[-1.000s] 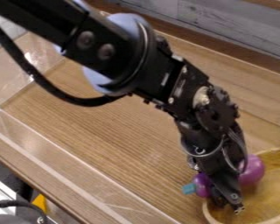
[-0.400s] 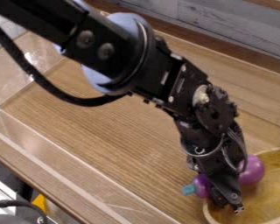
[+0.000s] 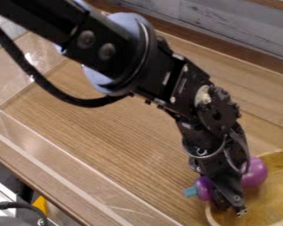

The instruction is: Put the purple eggplant in the brown bowl

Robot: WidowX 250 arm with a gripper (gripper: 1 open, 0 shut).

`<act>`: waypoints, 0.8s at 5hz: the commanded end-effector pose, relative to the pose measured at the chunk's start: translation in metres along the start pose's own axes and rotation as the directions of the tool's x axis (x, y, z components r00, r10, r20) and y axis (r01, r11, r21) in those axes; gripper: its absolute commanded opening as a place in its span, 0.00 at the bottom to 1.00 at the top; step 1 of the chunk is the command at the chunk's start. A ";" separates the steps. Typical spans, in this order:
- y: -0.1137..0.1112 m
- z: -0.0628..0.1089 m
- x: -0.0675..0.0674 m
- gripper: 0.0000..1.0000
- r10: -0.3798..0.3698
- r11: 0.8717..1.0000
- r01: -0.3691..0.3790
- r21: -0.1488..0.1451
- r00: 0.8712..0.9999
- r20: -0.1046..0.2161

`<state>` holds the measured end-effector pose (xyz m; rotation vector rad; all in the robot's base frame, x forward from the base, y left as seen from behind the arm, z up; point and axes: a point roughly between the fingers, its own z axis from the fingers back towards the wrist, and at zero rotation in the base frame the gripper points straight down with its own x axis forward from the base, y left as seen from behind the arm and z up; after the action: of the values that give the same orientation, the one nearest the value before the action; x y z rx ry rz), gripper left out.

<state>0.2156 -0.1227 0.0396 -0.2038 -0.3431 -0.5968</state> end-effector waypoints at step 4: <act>0.004 0.021 0.011 0.00 -0.009 1.000 0.009 0.012 1.000 0.020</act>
<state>0.2096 -0.1172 0.0475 -0.1958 -0.3025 -0.6037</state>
